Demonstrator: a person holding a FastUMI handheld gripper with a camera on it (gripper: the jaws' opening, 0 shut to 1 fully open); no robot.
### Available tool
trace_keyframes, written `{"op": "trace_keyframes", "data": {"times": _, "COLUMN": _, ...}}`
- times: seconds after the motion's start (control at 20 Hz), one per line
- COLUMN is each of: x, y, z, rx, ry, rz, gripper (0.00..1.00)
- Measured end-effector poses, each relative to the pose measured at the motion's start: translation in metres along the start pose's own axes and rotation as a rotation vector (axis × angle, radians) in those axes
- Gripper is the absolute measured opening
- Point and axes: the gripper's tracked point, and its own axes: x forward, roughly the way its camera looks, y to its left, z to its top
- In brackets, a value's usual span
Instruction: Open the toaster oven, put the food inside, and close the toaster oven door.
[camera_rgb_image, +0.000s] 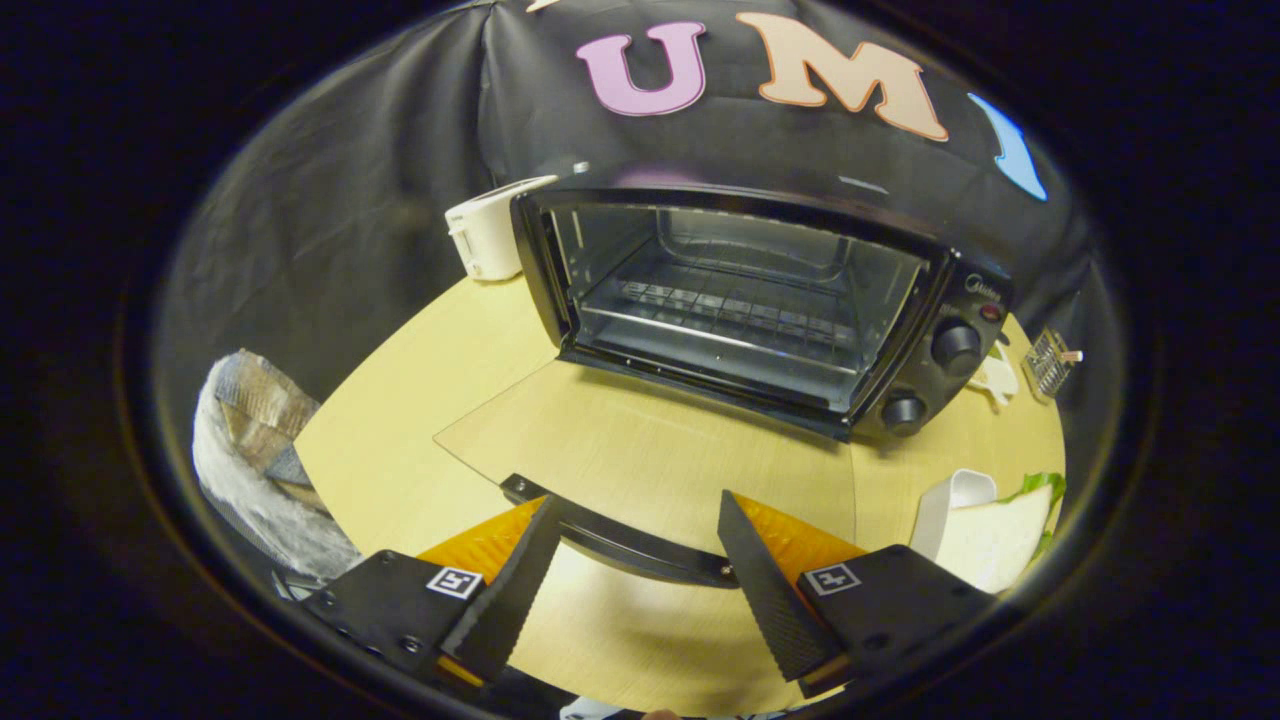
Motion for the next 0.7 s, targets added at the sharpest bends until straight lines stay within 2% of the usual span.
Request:
{"op": "trace_keyframes", "data": {"times": 0.2, "x": 0.013, "y": -0.002, "z": -0.019, "rx": 0.005, "ry": 0.041, "rz": 0.0, "gripper": 1.0}}
{"op": "trace_keyframes", "data": {"times": 0.5, "x": 0.012, "y": -0.002, "z": -0.02, "rx": -0.045, "ry": 0.01, "rz": 0.015, "gripper": 1.0}}
{"op": "trace_keyframes", "data": {"times": 0.7, "x": 0.005, "y": -0.006, "z": -0.012, "rx": 0.019, "ry": -0.006, "rz": 0.055, "gripper": 0.99}}
